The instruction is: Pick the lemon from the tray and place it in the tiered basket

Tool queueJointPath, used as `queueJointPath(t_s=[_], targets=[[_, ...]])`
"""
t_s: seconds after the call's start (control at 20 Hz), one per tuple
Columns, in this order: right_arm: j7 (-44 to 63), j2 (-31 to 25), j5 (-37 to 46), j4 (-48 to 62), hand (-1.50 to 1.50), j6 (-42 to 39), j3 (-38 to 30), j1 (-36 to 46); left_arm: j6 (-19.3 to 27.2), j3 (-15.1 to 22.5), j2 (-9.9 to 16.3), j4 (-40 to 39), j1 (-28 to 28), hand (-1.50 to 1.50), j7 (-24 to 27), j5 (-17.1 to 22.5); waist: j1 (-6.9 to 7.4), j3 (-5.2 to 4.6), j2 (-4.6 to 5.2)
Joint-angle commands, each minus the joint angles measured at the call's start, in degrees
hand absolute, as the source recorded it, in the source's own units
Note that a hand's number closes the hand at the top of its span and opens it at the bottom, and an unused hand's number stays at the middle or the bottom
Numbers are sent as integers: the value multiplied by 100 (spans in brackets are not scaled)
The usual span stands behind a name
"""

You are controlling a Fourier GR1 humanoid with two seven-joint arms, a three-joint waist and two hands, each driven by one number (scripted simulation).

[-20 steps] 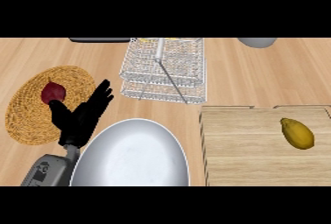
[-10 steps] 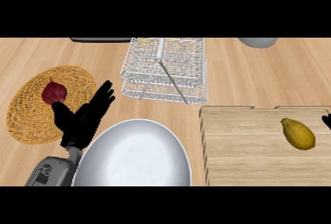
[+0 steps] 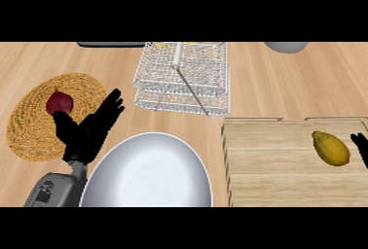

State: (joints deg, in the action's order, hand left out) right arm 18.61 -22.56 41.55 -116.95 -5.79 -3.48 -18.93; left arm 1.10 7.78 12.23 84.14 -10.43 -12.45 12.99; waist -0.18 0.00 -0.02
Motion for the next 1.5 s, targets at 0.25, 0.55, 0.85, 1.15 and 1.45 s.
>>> queueJointPath(t_s=[0.25, 0.55, 0.85, 1.15, 1.45], targets=[[-687, 459, 470, 686, -150, 325, -332, 99, -92, -90, -277, 198, 336, 0, 123, -315, 4, 1, -2], [-818, 761, 667, 1172, -150, 444, -324, 589, -198, -239, -422, -149, -62, 0, 69, -408, 4, 0, 4], [-1594, 469, 58, 1803, -150, 271, -1210, 747, -369, -384, -418, 123, 151, 0, -94, -420, 8, 1, -1], [-1352, 771, 391, 2176, -150, 389, -1005, 1219, -265, -267, -665, 136, 321, 0, 117, -734, 15, 0, 0], [-1576, 845, 557, 2873, -150, 591, -968, 1438, -432, -385, -570, 218, 318, 0, -7, -701, 24, 1, 2]])
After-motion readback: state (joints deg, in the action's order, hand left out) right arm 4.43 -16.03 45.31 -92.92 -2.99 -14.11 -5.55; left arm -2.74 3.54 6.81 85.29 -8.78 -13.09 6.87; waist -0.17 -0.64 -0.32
